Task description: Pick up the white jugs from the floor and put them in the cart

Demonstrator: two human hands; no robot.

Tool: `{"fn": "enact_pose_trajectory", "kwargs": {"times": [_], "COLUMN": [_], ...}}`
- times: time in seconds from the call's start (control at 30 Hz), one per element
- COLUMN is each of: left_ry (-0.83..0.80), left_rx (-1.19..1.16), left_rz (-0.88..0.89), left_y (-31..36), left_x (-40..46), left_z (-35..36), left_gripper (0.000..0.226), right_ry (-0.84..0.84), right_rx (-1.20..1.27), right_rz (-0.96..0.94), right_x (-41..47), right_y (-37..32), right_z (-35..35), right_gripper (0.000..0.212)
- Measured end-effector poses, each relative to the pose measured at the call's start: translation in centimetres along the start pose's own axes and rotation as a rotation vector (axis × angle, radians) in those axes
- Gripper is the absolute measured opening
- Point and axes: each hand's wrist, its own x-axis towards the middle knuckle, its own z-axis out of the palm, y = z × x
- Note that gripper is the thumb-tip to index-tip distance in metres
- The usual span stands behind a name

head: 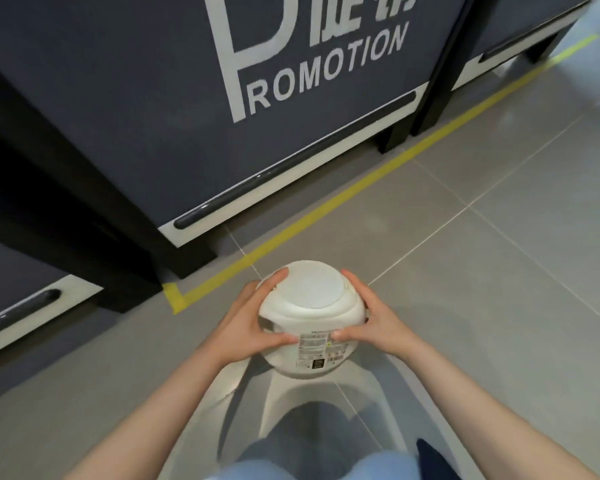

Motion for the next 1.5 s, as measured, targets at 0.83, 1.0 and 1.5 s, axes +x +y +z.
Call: {"fn": "enact_pose_trajectory", "kwargs": {"times": [0.83,1.0,1.5], "left_ry": [0.264,0.446,0.907], "left_rx": [-0.215,-0.231,-0.274], "left_rz": [-0.201,-0.307,-0.554], "left_y": [41.4,40.2,28.6], "left_x": [-27.7,-37.4,-73.9], "left_z": [-32.8,-34.4,-40.0], "left_gripper": [0.077,0.081,0.07], "right_ry": [-0.335,-0.512,-0.946], "right_rx": [-0.05,-0.149,-0.349], "right_rz": [0.058,0.021,-0.148], "right_x": [-27.0,-29.0,-40.3], "right_y": [-56.4,-59.1,-64.9], "right_z": [-2.8,5.1,41.4], "right_gripper": [0.078,0.071,0.089]}}
